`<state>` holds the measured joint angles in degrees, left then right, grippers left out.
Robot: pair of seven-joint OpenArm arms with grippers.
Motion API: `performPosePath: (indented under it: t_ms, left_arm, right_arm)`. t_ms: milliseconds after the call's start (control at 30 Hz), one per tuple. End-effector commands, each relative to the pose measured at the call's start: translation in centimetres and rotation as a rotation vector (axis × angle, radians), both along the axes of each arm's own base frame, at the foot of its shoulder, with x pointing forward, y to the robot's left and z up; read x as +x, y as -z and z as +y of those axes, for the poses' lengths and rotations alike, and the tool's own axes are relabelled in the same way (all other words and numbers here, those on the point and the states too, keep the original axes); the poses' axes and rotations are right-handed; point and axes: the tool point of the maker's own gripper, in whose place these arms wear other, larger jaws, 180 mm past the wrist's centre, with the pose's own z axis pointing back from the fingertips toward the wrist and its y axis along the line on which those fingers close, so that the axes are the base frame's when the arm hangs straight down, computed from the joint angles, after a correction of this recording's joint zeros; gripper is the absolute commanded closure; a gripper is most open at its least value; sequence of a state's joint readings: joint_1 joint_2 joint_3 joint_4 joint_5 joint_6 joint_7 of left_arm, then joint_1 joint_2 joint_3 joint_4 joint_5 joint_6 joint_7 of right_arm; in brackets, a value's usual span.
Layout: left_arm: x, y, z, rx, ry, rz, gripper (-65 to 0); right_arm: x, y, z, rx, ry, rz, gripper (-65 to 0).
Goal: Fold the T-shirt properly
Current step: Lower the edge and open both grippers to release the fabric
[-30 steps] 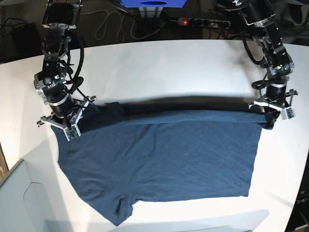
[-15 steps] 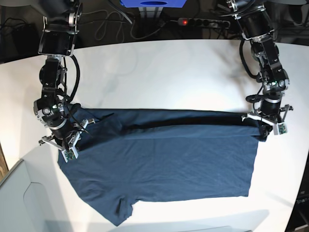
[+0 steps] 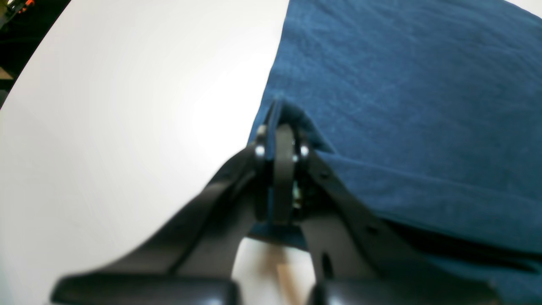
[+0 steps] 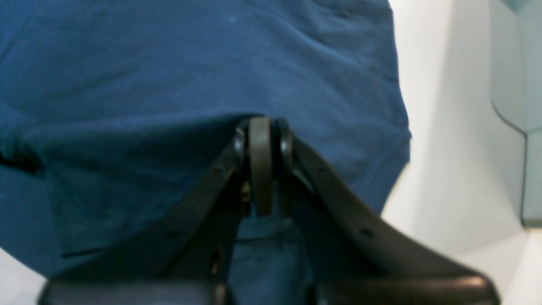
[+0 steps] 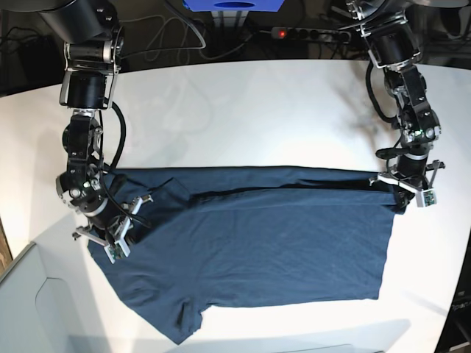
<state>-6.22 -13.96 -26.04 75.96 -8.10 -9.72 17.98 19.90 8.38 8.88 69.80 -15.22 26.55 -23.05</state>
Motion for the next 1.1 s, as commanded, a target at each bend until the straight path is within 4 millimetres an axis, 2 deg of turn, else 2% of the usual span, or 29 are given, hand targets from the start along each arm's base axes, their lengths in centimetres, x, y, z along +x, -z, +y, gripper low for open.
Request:
performPosePath:
  t_ms: [0,233,367,867,933,967,1067]
  left_arm:
    - [0.9,-1.9,0.7,0.021,-0.003,-0.059,0.0]
    - [0.9,-1.6,0.7,0.019,-0.002,-0.051,0.0]
    - [1.5,-2.3,0.8,0.017,-0.005,-0.071,0.0]
    - [1.4,-2.3,0.9,0.017,-0.009,-0.064,0.0]
    - [1.4,-2.3,0.9,0.016,-0.010,-0.065,0.0]
    - [1.4,-2.3,1.0,0.017,-0.012,-0.065,-2.7]
    - [1.5,-2.7,1.0,0.021,-0.011,-0.074,-18.1]
  right_arm:
    - [1.5,-2.3,0.3,0.015,-0.020,-0.068,-0.2]
    - [1.8,-2.0,0.2,0.022,-0.015,-0.054,-0.2]
    - [1.7,-1.8,0.1,0.023,-0.014,-0.049,-0.2]
    - [1.7,-1.9,0.3,0.022,-0.016,-0.050,-1.5]
    - [1.7,-1.8,0.3,0.021,-0.015,-0.048,-7.2]
    - [1.7,-1.8,0.3,0.021,-0.015,-0.047,-12.1]
    - [1.6,-1.8,0.1,0.018,-0.014,-0.047,-31.6]
